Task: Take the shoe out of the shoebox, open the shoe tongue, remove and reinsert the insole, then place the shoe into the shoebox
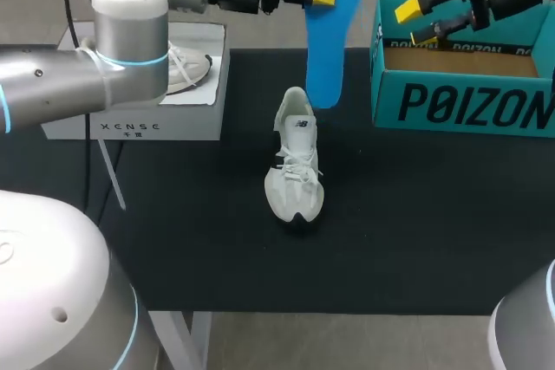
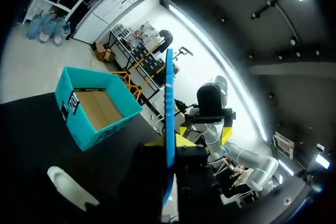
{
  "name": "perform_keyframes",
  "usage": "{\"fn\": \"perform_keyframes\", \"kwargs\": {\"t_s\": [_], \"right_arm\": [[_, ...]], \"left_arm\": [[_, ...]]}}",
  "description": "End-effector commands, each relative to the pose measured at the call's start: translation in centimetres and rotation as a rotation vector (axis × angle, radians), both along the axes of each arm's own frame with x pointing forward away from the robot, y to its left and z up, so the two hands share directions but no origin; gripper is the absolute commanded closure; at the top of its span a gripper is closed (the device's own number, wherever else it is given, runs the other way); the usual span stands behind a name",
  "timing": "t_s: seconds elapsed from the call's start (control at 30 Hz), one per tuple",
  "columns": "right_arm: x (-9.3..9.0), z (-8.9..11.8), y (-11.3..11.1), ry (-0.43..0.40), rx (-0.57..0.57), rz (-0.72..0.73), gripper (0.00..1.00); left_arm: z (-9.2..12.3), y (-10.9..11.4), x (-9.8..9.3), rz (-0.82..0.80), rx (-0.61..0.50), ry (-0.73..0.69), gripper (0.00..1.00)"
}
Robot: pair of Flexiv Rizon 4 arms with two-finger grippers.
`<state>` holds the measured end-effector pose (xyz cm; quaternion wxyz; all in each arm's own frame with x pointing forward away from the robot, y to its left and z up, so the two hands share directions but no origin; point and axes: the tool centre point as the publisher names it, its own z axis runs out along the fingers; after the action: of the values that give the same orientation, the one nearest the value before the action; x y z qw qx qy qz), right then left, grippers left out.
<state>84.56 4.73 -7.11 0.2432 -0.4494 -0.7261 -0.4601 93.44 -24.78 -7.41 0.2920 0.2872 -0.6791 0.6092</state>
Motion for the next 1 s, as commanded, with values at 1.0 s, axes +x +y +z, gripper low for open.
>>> {"fn": "perform_keyframes", "kwargs": {"t_s": [1.0], "right_arm": [[-0.2, -1.5, -0.6, -0.007, 0.072, -0.121, 0.0]], "left_arm": [[0.9, 1.0, -1.8, 0.096, 0.079, -0.634, 1.0]]}}
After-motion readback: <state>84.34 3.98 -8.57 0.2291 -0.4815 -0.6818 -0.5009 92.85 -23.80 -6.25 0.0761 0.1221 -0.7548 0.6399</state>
